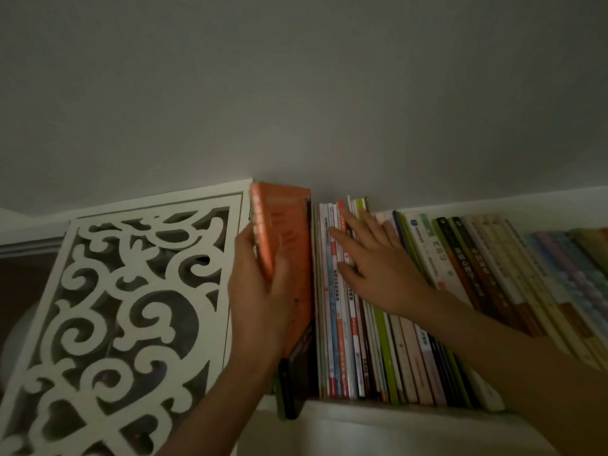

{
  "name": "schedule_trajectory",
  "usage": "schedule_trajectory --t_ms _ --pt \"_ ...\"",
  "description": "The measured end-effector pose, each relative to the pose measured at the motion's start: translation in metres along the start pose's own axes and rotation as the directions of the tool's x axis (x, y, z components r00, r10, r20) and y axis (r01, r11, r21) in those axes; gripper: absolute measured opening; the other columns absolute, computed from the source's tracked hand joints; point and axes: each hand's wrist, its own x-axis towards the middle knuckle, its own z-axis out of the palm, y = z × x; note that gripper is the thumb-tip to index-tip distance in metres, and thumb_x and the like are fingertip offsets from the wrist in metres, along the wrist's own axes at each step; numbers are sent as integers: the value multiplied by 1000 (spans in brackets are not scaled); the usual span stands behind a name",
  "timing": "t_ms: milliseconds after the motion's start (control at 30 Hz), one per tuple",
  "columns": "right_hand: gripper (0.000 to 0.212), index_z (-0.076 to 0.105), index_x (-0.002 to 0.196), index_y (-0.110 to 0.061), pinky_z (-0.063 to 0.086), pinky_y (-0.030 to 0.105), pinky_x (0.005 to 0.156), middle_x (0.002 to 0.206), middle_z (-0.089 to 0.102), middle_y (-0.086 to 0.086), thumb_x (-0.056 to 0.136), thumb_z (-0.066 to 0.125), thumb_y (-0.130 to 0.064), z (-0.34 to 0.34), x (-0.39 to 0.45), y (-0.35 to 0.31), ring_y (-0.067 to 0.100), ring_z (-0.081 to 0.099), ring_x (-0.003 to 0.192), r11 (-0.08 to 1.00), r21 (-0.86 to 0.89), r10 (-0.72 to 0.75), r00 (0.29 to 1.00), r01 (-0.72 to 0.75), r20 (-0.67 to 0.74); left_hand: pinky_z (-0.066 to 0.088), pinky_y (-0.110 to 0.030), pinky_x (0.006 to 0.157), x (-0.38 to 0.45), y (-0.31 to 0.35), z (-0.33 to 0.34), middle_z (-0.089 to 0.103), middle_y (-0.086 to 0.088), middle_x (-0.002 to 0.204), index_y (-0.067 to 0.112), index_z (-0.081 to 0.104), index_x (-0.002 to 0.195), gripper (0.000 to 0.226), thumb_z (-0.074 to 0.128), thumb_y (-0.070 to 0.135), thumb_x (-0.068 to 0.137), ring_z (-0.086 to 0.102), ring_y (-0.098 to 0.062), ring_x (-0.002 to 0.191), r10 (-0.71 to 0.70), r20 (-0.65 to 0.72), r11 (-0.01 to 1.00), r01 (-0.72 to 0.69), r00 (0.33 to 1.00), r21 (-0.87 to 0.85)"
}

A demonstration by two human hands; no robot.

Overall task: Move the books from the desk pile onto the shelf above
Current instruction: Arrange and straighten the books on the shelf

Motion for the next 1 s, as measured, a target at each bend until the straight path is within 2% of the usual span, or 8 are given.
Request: schedule_trajectory --t_ms 100,167,400,533,633,833,900,1000 --pt "56 13 150 -29 -19 36 111 157 -15 -3 98 30 -39 1 -9 -11 17 -21 143 999 39 13 1000 -14 5 44 -14 58 -9 -3 -1 59 21 91 43 35 120 40 57 35 88 62 5 76 -235 89 968 241 968 -68" --pt "62 15 150 -28 -21 37 110 158 -13 -3 90 21 -43 5 -19 -16 19 -19 143 999 47 19 1000 -19 1 44 -17 62 -17 -5 1 61 16 97 38 45 110 27 58 28 89 62 1 80 -297 127 952 304 946 -40" --pt "59 26 148 -23 -11 42 113 159 0 2 91 22 -39 11 -56 -26 25 -10 145 993 105 48 999 -46 -19 44 -18 60 -27 14 -10 63 15 84 37 52 87 21 56 17 90 63 -2 76 -237 23 966 233 971 112" --pt "52 49 133 -18 20 53 113 150 34 8 89 27 -35 12 -80 -25 30 25 141 984 152 102 991 -88 -90 46 -25 68 -46 27 -10 58 13 102 30 48 112 30 58 15 88 59 -7 90 -225 -119 968 236 967 88" --pt "47 54 125 -16 27 55 109 143 45 9 88 30 -31 5 -96 -11 29 36 135 984 109 155 979 -141 -131 46 -29 73 -61 38 -12 56 17 106 35 44 117 37 61 22 87 55 -2 90 -113 -213 981 143 970 129" --pt "39 52 122 -8 22 60 109 142 43 19 90 47 -29 -17 -124 38 36 36 133 924 48 372 867 -378 -331 49 -32 68 -51 62 -26 61 19 105 48 48 111 34 64 46 81 61 -6 92 -116 -239 980 150 964 128" --pt "54 46 129 -3 12 59 108 146 35 24 90 54 -38 -23 -126 51 41 31 136 878 23 456 821 -478 -343 52 -36 67 -43 71 -26 65 14 106 44 51 113 41 67 51 76 66 -14 92 -153 -209 983 171 966 73" --pt "87 26 145 -5 -4 58 107 155 13 22 84 51 -62 -31 -122 64 38 9 143 833 24 538 800 -552 -266 50 -25 66 -41 95 -13 63 15 105 32 50 113 33 66 28 84 65 -3 89 -43 -150 999 47 988 22"
